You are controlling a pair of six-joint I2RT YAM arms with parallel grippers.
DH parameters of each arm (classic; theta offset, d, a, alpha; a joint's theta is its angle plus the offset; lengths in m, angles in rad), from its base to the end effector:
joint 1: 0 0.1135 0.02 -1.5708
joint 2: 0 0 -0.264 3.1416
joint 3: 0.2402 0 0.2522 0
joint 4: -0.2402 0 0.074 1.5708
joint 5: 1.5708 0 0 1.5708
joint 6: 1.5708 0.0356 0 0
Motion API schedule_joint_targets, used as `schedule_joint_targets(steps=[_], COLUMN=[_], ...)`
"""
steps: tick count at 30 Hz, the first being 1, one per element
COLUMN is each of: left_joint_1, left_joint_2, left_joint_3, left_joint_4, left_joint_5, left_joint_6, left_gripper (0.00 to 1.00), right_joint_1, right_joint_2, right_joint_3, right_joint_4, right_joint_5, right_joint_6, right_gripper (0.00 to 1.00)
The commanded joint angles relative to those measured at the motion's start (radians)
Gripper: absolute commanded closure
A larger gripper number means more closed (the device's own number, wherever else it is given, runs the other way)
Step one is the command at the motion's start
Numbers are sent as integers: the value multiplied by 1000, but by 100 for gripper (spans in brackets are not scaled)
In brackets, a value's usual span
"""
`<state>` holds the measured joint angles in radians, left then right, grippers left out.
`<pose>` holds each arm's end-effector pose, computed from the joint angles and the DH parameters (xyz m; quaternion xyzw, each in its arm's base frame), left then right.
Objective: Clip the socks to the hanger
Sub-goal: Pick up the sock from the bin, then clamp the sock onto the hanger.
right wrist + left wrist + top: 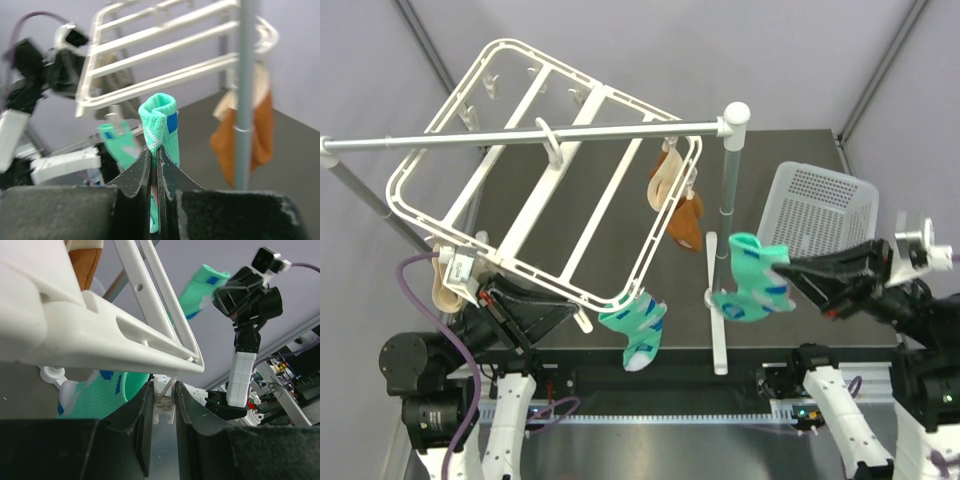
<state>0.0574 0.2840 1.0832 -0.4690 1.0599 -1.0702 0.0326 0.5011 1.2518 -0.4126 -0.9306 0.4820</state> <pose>-0.0173 -0.0321 0.4345 0.0796 0.6437 -0.5975 0.4715 0.0156 0.0291 0.4829 -0.2418 0.5852 0.4364 0.6392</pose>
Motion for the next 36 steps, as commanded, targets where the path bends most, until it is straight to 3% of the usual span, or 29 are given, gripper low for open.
schedule_joint_targets(steps=[1, 7, 9, 12, 18, 21, 23, 27, 29, 30, 31, 34, 36], left_joint_1=[5, 5, 5, 5, 12, 12, 12, 15, 16, 18, 18, 19, 19], left_joint_2=[12, 26, 32, 35, 38, 43, 44, 44, 46, 47, 46, 43, 40], left_joint_3=[21, 41, 47, 49, 37, 38, 44, 43, 41, 40, 43, 44, 43], left_joint_4=[-7, -6, -5, -8, -14, -14, -13, -20, -22, -22, -20, -31, -39], left_joint_5=[-3, -5, -5, -6, -20, -21, -18, -21, -21, -21, -20, -17, -17], left_joint_6=[12, 7, 9, 12, 19, 18, 21, 24, 23, 24, 27, 30, 35], left_gripper=[100, 100, 100, 100, 100, 100, 100, 100, 100, 100, 100, 100, 100], right_joint_1=[116, 346, 394, 463, 477, 497, 542, 740, 928, 1004, 1147, 1346, 1397], right_joint_2=[-30, 13, 39, 60, 50, 7, 17, 60, 86, 118, 135, 197, 243], right_joint_3=[51, -93, -78, -55, -173, -294, -311, -319, -322, -324, -322, -316, -322], right_joint_4=[-60, 18, -140, -209, -89, 108, 115, 106, 129, 133, 138, 218, 294], right_joint_5=[-108, -227, -206, -180, -191, -192, -157, 55, 160, 285, 355, 545, 631], right_joint_6=[-43, 109, 35, -54, 40, 175, 172, 115, 95, 81, 66, 35, 27], right_gripper=[100, 100, 100, 100, 100, 100, 100, 100, 100, 100, 100, 100, 100])
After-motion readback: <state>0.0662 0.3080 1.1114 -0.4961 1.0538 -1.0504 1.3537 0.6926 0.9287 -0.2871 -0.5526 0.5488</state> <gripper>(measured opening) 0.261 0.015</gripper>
